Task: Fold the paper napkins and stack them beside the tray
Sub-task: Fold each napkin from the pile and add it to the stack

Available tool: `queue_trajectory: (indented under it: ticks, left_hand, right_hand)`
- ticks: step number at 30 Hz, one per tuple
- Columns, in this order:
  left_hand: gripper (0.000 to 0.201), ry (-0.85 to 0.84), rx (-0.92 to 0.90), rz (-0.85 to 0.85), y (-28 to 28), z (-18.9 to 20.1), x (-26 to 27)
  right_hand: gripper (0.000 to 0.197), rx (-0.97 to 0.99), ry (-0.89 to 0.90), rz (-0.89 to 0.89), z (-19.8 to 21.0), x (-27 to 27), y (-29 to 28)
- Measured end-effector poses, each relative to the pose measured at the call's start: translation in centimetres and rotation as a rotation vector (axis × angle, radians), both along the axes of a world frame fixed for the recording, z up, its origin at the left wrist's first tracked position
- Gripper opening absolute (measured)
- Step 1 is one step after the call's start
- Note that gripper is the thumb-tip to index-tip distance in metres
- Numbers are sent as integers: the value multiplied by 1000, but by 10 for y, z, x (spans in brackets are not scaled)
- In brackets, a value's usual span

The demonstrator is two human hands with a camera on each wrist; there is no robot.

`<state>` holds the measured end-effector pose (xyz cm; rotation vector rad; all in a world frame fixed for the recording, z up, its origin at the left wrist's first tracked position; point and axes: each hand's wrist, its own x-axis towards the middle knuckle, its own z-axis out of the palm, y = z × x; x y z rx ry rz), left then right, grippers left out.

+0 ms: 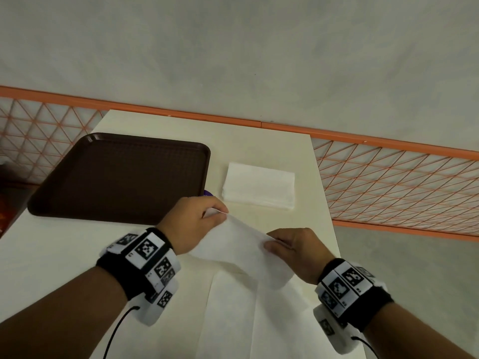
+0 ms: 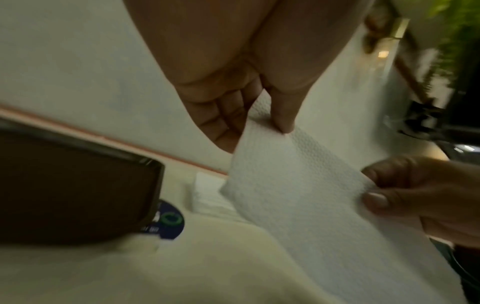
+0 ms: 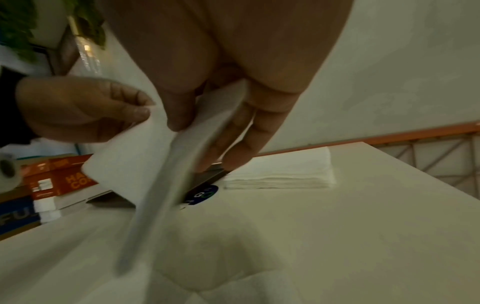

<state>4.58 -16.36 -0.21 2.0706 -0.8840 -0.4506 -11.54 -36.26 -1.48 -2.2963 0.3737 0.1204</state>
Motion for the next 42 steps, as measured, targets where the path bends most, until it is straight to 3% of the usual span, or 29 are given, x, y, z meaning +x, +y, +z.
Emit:
queue_trajectory:
  ticks: [3,5,8,12,19,25,28,31,35,37,42]
  left_hand:
    - [5,197,-33,117,6,-21,6]
    - [4,255,-4,171,6,-35,6]
    - [4,272,34,221,6,-55,4]
    - [3,227,178,258,1,-78,7]
    - [11,93,411,237,-25,-100,1]
    - [33,-124,567,145,-37,-105,-4]
    - [37,-365,563,-23,-35,-109,-11]
    - [34,-517,468,-236,-39,-114,-27]
    - [75,-358,784,-451,-36,-119,-38]
    - [90,-397,829,-469,-29,-120,-35]
    - [65,-373,877,-305,-26,-101,-23]
  right_hand:
    - [26,115,23,-59,-4,-3,-12]
    - [18,260,37,-160,-10,-3,-17]
    - [13,411,61,-318,-22,-3,-21]
    - [20,401,160,-452,-37,0,-26]
    - [32,6,369,-354,-64,17,-23]
    - [15,-285,419,-308,-71,25,-16]
    - [39,-437,313,-125,-70,23,-8]
    - [49,-508,230,130,-79,23,8]
    - [49,-583,273,250,-92,14,13]
    - [52,-635,346,235,-95,6,9]
    - [51,-624,304,159,-90,2,-6]
